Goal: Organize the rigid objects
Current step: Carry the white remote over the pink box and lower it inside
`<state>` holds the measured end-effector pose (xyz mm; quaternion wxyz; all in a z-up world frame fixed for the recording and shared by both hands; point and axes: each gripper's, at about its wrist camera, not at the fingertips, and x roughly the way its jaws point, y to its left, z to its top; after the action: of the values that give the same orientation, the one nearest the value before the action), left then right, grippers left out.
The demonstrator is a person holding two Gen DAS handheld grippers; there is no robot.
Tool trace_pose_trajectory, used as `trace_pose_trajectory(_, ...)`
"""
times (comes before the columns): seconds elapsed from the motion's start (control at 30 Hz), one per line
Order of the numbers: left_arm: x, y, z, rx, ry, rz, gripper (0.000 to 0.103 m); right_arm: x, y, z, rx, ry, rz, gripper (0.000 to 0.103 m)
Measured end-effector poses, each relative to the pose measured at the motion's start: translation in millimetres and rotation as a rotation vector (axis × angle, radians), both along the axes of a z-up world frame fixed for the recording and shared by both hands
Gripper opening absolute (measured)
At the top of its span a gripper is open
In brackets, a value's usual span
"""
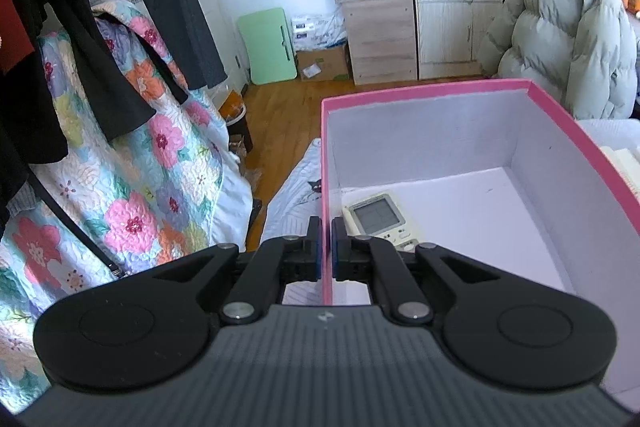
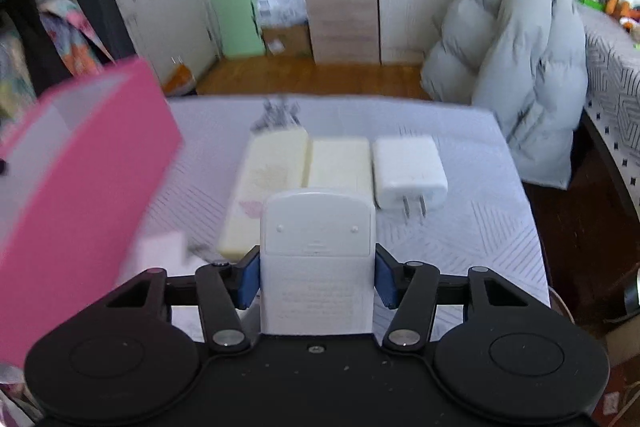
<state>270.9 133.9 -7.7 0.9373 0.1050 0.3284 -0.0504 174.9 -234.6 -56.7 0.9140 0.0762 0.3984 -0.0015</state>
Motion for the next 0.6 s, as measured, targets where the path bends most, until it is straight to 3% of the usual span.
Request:
trace_pose_trajectory(0.2,1,5,1,-0.036,0.002,0.003,0.003,-25,24,39,-0.072,-0.142,0.005,0.061)
trace_pose_trajectory(0.37,4,7,1,-0.043,0.004,0.005,0.003,-26,41,81,-0.05,-0.246,0.056,0.061)
trace_pose_trajectory(0.5,5,9,1,-0.051,0.005,0.011,0.002,-15,69,110,0.056,-0.324,0.218,0.061)
trace_pose_trajectory(0.6,5,12,1,-0.071,0.008,0.014,0.002,11,100,108,0.157,-0.303,0.365,0.061)
